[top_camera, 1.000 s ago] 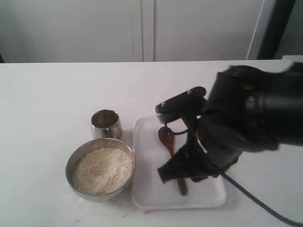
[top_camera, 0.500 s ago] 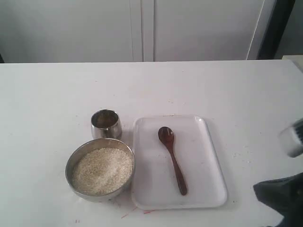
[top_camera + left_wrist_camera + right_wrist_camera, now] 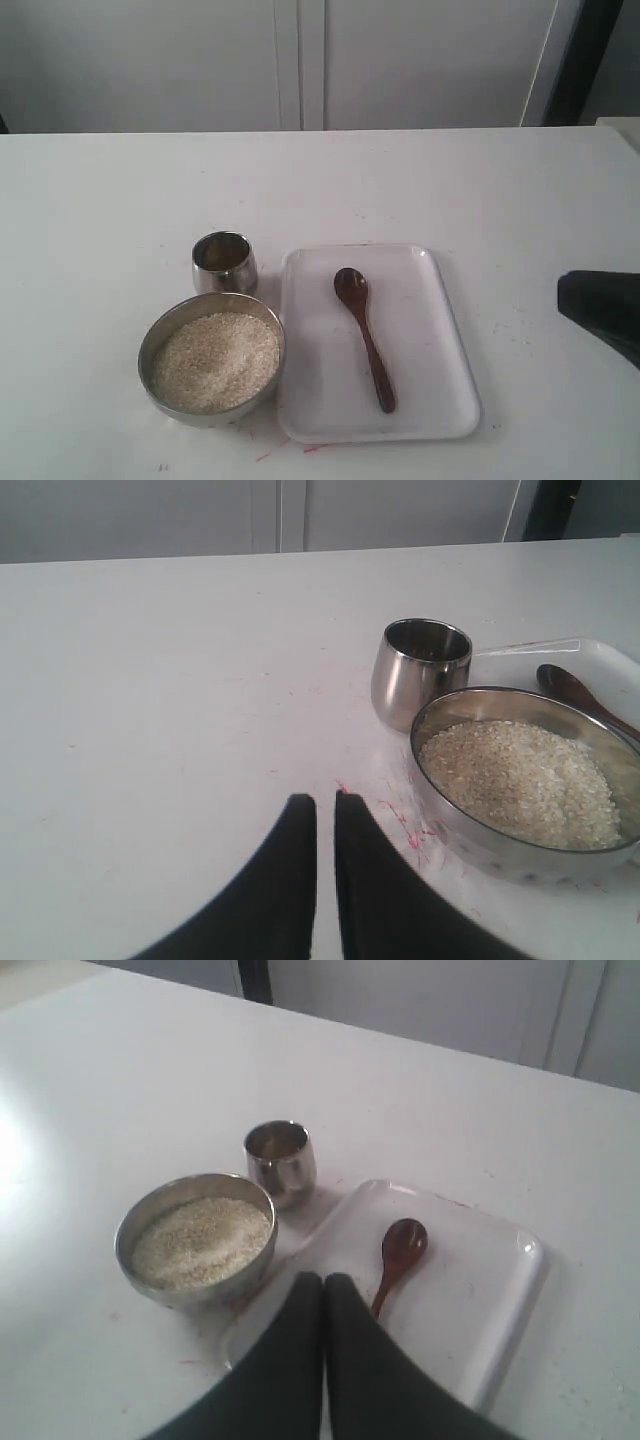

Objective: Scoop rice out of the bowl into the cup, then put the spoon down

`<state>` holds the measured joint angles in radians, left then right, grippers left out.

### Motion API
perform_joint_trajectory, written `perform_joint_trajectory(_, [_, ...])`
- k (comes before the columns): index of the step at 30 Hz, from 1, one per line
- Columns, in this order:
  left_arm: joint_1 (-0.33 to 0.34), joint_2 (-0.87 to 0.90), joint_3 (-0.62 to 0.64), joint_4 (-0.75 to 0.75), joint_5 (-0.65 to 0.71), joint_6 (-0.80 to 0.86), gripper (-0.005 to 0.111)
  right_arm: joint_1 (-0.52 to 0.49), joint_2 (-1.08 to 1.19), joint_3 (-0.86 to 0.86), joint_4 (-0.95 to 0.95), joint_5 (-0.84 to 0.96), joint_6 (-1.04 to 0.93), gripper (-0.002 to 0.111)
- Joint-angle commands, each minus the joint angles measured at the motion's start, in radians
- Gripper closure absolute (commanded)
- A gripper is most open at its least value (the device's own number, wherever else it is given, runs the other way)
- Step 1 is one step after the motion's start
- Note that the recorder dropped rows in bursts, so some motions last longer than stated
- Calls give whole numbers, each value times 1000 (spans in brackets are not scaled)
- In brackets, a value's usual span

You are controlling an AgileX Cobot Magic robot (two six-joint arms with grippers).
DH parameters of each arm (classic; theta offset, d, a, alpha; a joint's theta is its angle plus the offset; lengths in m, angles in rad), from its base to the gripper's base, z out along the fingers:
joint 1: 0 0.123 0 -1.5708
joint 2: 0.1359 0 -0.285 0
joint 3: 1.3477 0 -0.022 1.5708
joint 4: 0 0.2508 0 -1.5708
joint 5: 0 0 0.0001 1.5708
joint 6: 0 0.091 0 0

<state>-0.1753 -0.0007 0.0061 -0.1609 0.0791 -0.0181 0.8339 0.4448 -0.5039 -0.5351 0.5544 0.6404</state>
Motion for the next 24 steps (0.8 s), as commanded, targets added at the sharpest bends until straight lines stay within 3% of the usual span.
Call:
perform_joint_trajectory(1, [-9, 1, -6, -10, -3, 0, 92, -68, -34, 6, -3, -61, -9, 108])
perform_joint_trajectory(5, [-9, 1, -6, -10, -3, 0, 92, -178, -72, 7, 5, -131, -9, 108])
perform_joint_trajectory(15, [-9, 1, -6, -10, -3, 0, 92, -650, -113, 94, 98, -363, -9, 108])
perform_joint_trajectory(18, [-9, 1, -6, -10, -3, 0, 92, -742, -134, 163, 108, -425, -9, 108])
perform_joint_trajectory(24, [-9, 1, -6, -10, -3, 0, 92, -825, -210, 312, 151, -462, -9, 108])
